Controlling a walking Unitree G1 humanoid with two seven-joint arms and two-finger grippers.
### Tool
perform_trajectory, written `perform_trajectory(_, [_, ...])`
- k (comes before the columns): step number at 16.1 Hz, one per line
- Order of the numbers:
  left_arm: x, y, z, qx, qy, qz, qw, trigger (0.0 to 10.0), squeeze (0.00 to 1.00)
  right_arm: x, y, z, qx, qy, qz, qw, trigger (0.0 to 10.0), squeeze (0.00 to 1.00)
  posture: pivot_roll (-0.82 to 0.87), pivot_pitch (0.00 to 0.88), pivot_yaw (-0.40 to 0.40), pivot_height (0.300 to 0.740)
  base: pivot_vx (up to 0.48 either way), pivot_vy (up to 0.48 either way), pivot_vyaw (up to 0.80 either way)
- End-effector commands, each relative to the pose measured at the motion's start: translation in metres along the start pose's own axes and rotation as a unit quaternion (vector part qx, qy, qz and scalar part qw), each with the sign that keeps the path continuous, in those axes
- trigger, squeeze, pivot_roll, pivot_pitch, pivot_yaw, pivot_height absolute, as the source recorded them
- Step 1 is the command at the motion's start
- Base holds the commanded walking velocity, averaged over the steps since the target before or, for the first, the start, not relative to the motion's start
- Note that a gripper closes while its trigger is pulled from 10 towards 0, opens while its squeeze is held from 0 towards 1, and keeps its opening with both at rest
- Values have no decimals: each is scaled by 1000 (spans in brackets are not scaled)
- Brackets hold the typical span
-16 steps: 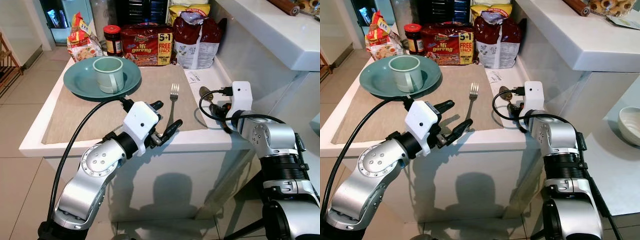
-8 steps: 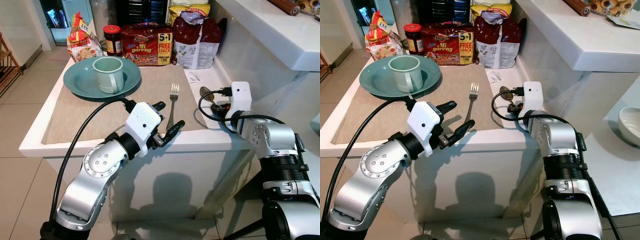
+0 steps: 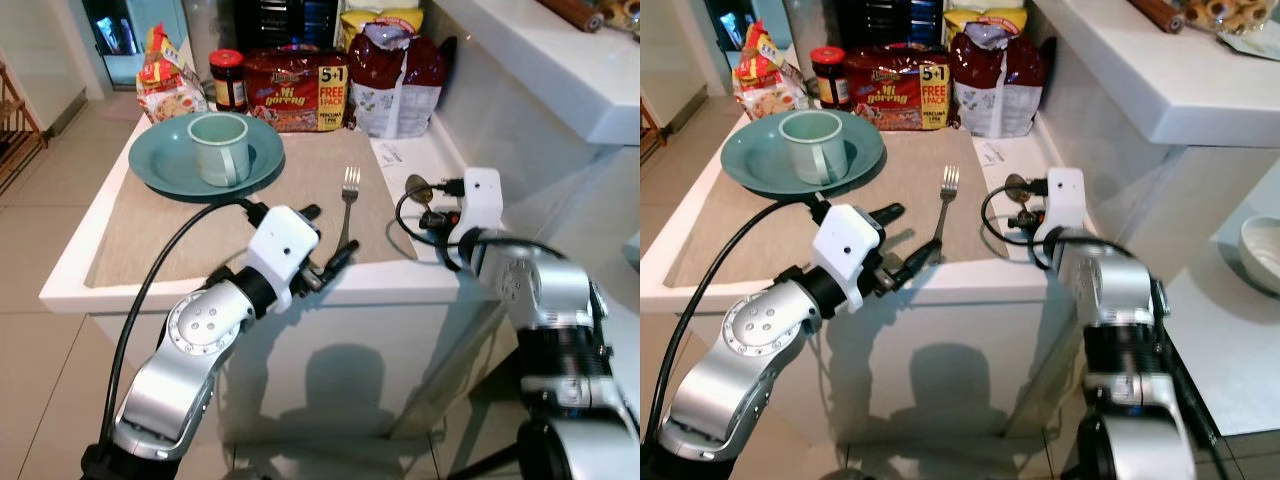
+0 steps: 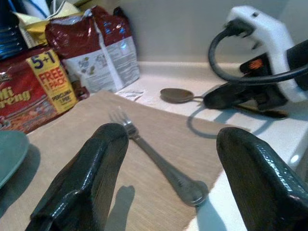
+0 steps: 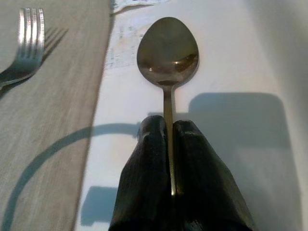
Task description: Setting the table
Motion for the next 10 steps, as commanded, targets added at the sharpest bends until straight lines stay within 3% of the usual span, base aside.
perform_trajectory(1, [-6, 1, 1, 4, 3, 19, 1000, 10000, 0, -1, -2, -7, -11, 10, 0, 1000, 0, 0, 50, 0, -53, 740, 0, 0, 0])
perform_trajectory(5, [-16, 3, 3, 11, 3, 59, 998, 10000, 0, 0, -12, 10, 35, 8, -20, 999, 0, 0, 51, 0, -60, 740, 0, 0, 0])
perform_trajectory(7, [-29, 2, 6, 23, -3, 100, 995, 10000, 0, -5, -28, 24, 80, -12, -26, 996, 0, 0, 51, 0, -63, 740, 0, 0, 0])
perform_trajectory(10, [-31, 1, 7, 28, -3, 109, 994, 10000, 0, -11, -44, 32, 129, -31, -28, 991, 0, 0, 54, 0, -60, 740, 0, 0, 0])
Point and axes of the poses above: a point about 5 cm out from each wrist's last joint towards the gripper, its own y axis pointing out of the wrist towards the gripper, its own z axis along the axis of the wrist's last joint, x = y × z, the point moved 2 cm from there along y, pointing out of the wrist towards the gripper, and after that the axes turned 11 degrees about -y, right-handed, at the moved point
